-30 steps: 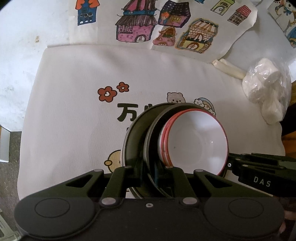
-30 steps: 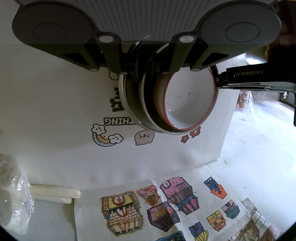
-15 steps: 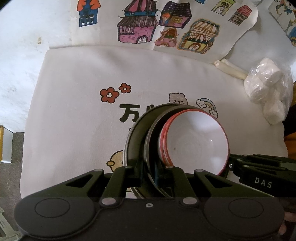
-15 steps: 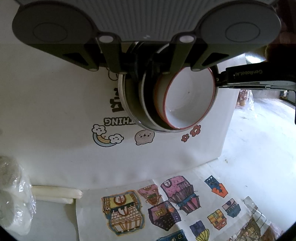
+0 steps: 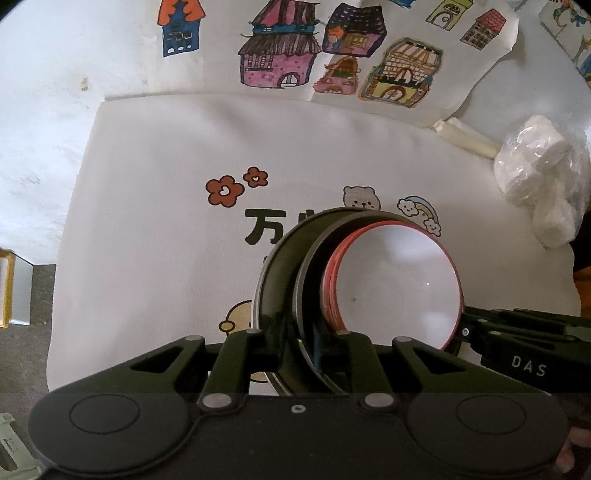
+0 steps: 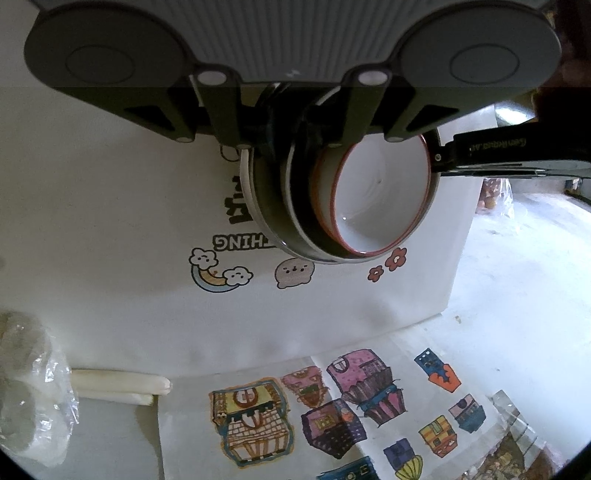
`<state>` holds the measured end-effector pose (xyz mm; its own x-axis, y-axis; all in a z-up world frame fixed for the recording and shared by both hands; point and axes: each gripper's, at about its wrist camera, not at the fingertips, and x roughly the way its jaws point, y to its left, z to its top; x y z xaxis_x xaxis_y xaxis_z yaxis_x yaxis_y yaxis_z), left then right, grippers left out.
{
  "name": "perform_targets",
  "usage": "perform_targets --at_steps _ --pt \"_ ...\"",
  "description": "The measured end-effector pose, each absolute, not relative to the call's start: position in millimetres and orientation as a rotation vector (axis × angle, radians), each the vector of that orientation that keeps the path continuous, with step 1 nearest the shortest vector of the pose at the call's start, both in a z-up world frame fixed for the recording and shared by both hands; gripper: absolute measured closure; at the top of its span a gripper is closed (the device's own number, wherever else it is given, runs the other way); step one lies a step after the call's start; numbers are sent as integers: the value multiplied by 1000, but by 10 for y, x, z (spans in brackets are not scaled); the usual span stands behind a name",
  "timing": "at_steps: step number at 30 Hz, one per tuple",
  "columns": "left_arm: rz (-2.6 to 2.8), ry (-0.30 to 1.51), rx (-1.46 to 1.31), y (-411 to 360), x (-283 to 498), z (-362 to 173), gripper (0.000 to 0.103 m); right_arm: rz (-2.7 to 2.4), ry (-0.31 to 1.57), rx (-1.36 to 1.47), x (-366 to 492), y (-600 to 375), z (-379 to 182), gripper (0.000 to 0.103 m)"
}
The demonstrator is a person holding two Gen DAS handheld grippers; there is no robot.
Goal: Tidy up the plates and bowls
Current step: 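Lower the steel bowl onto the stacked steel plates with both tools, then open both tools to release the steel bowl rim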
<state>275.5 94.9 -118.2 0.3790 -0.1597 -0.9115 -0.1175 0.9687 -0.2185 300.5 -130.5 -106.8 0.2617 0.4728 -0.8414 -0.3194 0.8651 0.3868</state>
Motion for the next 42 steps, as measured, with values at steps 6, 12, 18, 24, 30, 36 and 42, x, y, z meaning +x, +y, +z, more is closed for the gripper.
perform_targets --at_steps 6,12,18,24,30,36,42 --pt "-15 1184 -249 945 2763 -1169 85 529 1188 153 2993 -1310 -1067 84" --pt "-6 1160 -240 980 2767 -1120 79 523 1186 158 2993 -1314 -1069 84" --pt "-2 1157 -235 957 2751 -1119 78 516 1182 161 2987 -1326 -1063 83" --pt "38 1140 -214 976 2729 -1091 54 505 1171 176 2972 -1375 -1024 80" --pt "79 1095 -217 1123 2677 -1031 26 454 1154 172 2922 -1440 -979 46" --pt "99 1061 -226 1119 2602 -953 17 459 1122 177 2882 -1520 -877 36" --pt "103 1005 -237 1060 2483 -846 1 500 1067 179 2818 -1603 -716 17"
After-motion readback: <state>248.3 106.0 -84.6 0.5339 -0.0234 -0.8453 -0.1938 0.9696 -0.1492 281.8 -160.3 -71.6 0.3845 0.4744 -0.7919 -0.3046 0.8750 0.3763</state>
